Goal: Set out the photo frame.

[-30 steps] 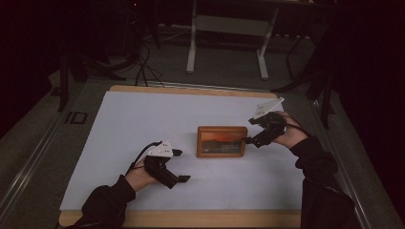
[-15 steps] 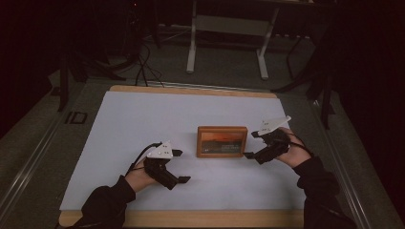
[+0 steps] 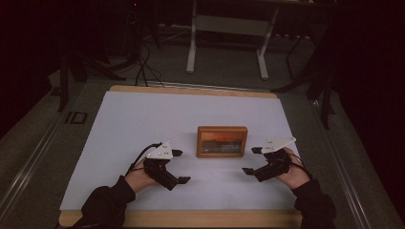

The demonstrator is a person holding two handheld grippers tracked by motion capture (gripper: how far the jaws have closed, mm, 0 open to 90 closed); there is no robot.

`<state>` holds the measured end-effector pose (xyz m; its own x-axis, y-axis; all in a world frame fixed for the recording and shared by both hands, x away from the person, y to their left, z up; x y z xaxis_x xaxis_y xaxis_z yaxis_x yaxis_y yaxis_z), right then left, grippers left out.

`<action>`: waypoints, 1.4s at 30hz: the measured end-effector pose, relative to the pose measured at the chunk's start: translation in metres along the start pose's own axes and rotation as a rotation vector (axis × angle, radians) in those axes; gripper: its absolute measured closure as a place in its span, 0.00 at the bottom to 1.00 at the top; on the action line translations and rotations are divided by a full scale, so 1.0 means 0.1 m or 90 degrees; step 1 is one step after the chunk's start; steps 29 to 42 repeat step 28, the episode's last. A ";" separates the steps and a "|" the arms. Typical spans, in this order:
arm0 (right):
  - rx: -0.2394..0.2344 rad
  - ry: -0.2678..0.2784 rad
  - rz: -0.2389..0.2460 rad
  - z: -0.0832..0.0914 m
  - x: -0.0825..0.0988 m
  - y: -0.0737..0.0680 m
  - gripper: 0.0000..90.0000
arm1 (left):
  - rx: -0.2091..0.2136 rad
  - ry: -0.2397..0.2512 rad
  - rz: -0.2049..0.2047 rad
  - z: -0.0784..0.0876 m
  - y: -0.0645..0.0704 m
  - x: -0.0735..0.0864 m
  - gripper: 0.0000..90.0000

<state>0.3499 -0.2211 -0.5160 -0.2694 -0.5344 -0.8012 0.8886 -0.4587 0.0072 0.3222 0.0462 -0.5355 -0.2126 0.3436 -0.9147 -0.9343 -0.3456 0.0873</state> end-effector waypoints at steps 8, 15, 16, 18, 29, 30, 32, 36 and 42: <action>0.009 0.034 -0.013 -0.06 0.16 -0.19 0.16 | -0.002 -0.001 0.000 0.01 0.00 0.01 0.02; 0.003 0.036 -0.026 -0.11 0.27 -0.25 0.16 | -0.003 -0.003 -0.001 0.00 0.00 0.02 0.02; 0.004 0.037 -0.024 -0.12 0.27 -0.24 0.16 | -0.004 -0.003 -0.002 0.00 0.00 0.02 0.02; 0.007 0.026 -0.021 -0.14 0.31 -0.25 0.16 | -0.004 -0.003 -0.002 0.01 0.00 0.02 0.02; 0.001 0.014 -0.017 -0.20 0.37 -0.27 0.16 | -0.004 -0.002 -0.001 0.01 0.00 0.02 0.02; 0.001 0.014 -0.017 -0.20 0.37 -0.27 0.16 | -0.004 -0.002 -0.001 0.01 0.00 0.02 0.02; 0.001 0.014 -0.017 -0.20 0.37 -0.27 0.16 | -0.004 -0.002 -0.001 0.01 0.00 0.02 0.02; 0.001 0.014 -0.017 -0.20 0.37 -0.27 0.16 | -0.004 -0.002 -0.001 0.01 0.00 0.02 0.02; 0.001 0.014 -0.017 -0.20 0.37 -0.27 0.16 | -0.004 -0.002 -0.001 0.01 0.00 0.02 0.02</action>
Point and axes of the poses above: each handheld gripper's, and its own axes: z roughly backward along the jaws, x roughly out of its underside, y roughly to its right, the point moved 8 cm from there along -z, roughly forward along the jaws, and after that the axes turned 7 degrees about y, right-handed, at the moved point
